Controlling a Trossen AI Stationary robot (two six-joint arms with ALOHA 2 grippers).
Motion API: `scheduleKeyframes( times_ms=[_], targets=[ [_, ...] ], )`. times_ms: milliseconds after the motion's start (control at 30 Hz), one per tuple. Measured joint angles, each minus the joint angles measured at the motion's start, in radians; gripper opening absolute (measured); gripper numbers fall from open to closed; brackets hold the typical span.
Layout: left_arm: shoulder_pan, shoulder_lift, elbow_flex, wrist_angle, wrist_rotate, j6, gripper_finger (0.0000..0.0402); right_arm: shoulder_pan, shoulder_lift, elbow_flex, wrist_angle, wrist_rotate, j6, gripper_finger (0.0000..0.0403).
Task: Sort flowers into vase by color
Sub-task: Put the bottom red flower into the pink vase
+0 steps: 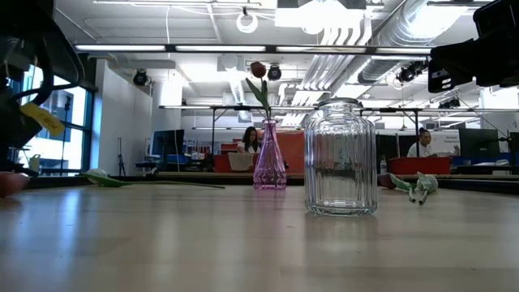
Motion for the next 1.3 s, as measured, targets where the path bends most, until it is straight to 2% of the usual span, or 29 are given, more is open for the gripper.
scheduleKeyframes(
  times_ms=[133, 200, 267, 400, 433, 567, 633, 700, 767, 833, 900, 933, 1000, 1067, 1167, 1300],
  targets=[
    [0.000, 0.016, -0.015, 0.012, -0.003, 0.024, 0.0213, 0.000, 0.000, 0.000, 0.000, 0.000, 0.000, 0.0001],
    [-0.001, 0.009, -0.018, 0.020, -0.023, 0.045, 0.0197, 0.000, 0.000, 0.000, 0.000, 0.003, 0.000, 0.0001],
    [-0.001, -0.004, -0.023, 0.036, -0.046, 0.068, 0.0160, 0.000, 0.000, 0.000, 0.000, 0.003, 0.000, 0.0001],
    [-0.003, -0.057, -0.029, 0.085, -0.140, 0.118, 0.0034, 0.000, 0.000, 0.000, 0.000, 0.003, 0.000, 0.0001],
    [-0.003, -0.081, -0.031, 0.091, -0.180, 0.124, 0.0018, 0.000, 0.000, 0.000, 0.000, 0.003, 0.000, 0.0001],
    [0.028, -0.211, -0.027, 0.085, -0.499, 0.194, 0.0009, 0.000, 0.000, 0.000, 0.000, 0.003, 0.000, 0.0001],
    [0.049, -0.296, -0.009, 0.092, -0.644, 0.305, 0.0004, 0.000, 0.000, 0.000, 0.000, 0.002, 0.000, 0.0001],
    [0.096, -0.379, 0.013, 0.169, -0.860, 0.511, 0.0004, 0.000, 0.000, 0.000, 0.000, 0.003, 0.000, 0.0001],
    [0.153, -0.453, 0.023, 0.333, -1.050, 0.803, 0.0003, 0.000, 0.000, 0.000, 0.000, 0.003, 0.000, 0.0001],
    [0.233, -0.503, 0.023, 0.579, -1.132, 1.147, 0.0002, 0.000, 0.000, 0.000, 0.000, 0.002, 0.000, 0.0001],
    [0.343, -0.519, 0.022, 0.837, -1.089, 1.472, 0.0002, 0.000, 0.000, 0.000, 0.000, 0.002, 0.000, 0.0001],
    [0.404, -0.517, 0.022, 0.952, -1.022, 1.609, 0.0001, 0.000, 0.000, 0.000, 0.000, 0.002, 0.000, 0.0001],
    [0.524, -0.488, 0.024, 1.138, -0.842, 1.772, 0.0001, 0.000, 0.000, 0.000, 0.000, 0.002, 0.000, 0.0001],
    [0.638, -0.435, 0.038, 1.224, -0.688, 1.828, 0.0001, 0.000, 0.000, 0.000, 0.000, 0.000, 0.000, 0.0001],
    [0.774, -0.312, 0.085, 1.232, -0.532, 1.816, 0.0001, 0.000, 0.000, 0.000, 0.000, -0.001, 0.000, 0.0001],
    [0.862, -0.154, 0.209, 1.236, -0.366, 1.824, 0.0000, 0.000, 0.000, 0.000, 0.000, -0.001, 0.000, 0.0001]
  ],
)
